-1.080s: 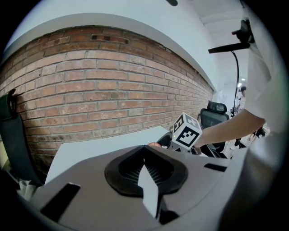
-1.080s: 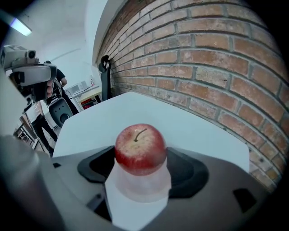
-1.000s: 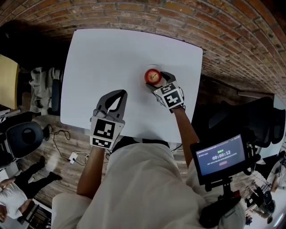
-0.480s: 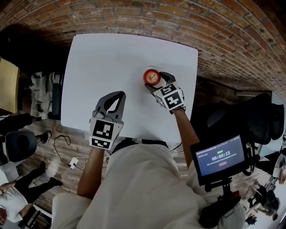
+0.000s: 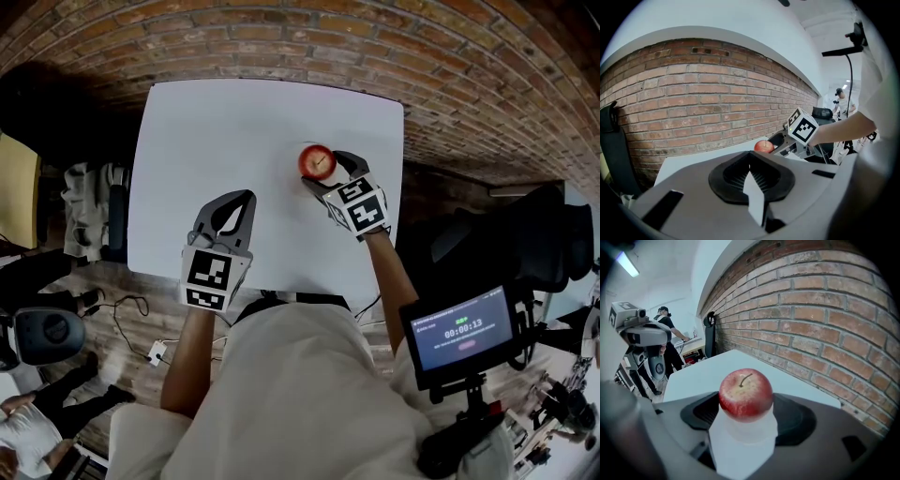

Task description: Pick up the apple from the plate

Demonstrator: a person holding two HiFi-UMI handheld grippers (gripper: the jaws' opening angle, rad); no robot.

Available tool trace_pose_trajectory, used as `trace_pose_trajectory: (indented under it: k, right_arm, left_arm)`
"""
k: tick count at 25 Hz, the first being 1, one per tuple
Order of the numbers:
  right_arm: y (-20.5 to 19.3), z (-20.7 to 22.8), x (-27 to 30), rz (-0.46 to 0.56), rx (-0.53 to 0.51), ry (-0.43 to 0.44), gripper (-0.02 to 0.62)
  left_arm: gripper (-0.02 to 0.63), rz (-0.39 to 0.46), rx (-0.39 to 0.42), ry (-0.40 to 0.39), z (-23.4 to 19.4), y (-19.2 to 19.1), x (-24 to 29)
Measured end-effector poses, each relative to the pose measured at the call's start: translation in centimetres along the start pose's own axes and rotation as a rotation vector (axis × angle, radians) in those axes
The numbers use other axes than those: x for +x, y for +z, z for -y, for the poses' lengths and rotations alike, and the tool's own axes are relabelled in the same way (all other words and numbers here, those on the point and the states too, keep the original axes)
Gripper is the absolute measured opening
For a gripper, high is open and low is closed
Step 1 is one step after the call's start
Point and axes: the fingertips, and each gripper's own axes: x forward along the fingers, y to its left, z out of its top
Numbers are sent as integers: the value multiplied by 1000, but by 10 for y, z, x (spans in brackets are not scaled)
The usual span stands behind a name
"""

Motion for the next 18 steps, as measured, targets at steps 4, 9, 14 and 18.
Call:
trace_pose_trajectory:
  k: [4, 9, 14, 18]
  right_arm:
    - [9, -5, -25, 32, -1, -22, 353]
    - [19, -4, -38, 66, 10, -43, 353]
    - [29, -2, -53, 119, 37, -52, 353]
    - [34, -5, -67, 147, 39, -65, 353]
  left_arm:
    - [6, 26, 14, -11, 9, 9, -13]
    - [6, 42, 27, -17, 11, 13, -12]
    - [6, 57, 41, -13, 9, 16, -11]
    - [6, 69, 51, -12, 9, 19, -16]
